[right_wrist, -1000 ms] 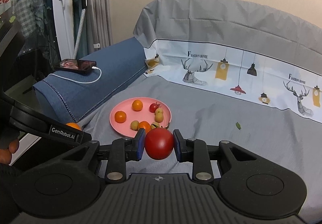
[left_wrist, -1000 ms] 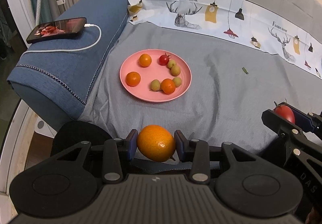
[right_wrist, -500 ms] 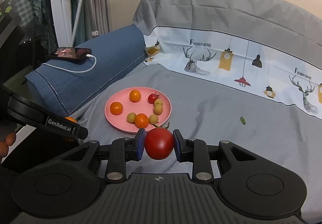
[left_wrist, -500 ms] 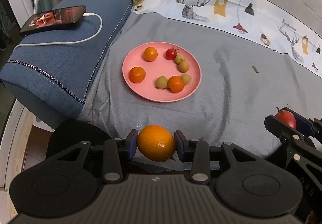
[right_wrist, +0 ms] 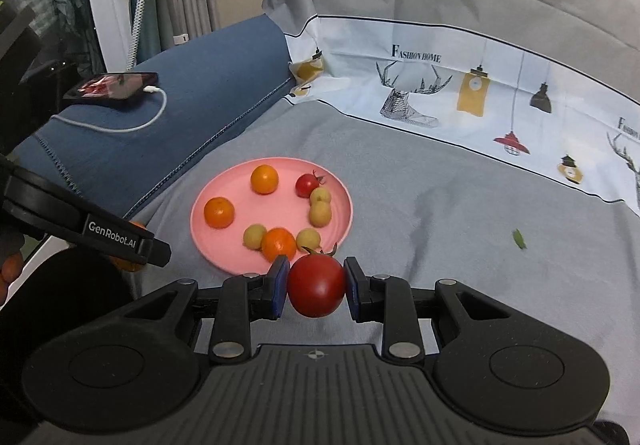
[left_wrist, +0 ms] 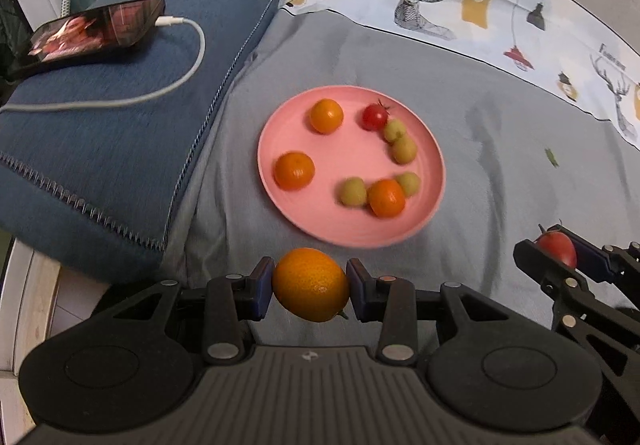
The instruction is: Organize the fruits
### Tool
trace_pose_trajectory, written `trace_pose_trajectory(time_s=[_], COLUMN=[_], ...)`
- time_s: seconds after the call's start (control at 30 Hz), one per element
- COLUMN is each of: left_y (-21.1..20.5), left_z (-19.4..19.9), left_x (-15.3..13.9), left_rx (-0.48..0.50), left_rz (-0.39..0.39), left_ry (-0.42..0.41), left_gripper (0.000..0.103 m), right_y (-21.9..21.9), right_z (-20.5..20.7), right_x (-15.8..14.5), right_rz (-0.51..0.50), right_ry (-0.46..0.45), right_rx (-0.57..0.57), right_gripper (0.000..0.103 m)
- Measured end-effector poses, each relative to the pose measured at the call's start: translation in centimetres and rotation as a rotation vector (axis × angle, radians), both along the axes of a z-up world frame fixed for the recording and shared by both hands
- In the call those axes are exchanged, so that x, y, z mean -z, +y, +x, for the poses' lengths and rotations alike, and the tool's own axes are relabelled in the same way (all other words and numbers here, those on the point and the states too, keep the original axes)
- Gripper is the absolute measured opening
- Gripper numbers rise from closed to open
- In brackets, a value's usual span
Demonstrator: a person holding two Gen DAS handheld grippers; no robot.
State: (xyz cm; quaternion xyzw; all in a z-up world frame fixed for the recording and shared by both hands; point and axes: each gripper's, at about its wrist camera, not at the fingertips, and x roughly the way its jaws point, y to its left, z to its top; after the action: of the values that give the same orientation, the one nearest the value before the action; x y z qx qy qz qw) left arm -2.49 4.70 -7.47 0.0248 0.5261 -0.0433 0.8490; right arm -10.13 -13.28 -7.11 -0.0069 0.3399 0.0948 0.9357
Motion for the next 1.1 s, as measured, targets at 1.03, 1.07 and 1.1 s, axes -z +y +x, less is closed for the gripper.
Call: trace_pose_trajectory(time_s=[1.03, 1.07, 1.1], left_y=[-0.6, -0.5, -0.5], left_z=[12.3, 12.2, 12.0], left_x=[3.7, 3.6, 3.5], left_rx=[-0.024, -0.017, -0.011], left_rz=[0.030, 0.017, 0.016], left_ry=[-0.093, -0.083, -0.069], left_gripper=[0.103, 0.103, 0.103], right_y=[4.1, 4.1, 4.1], right_z=[13.8, 13.5, 13.2], right_x=[5.1, 5.0, 4.8], right_rz=[-0.123, -0.136, -0.149], right_ry=[-0.033, -0.043, -0.051], right_rx=[-0.129, -0.135, -0.141], right_gripper=[0.083, 0.084, 0.084])
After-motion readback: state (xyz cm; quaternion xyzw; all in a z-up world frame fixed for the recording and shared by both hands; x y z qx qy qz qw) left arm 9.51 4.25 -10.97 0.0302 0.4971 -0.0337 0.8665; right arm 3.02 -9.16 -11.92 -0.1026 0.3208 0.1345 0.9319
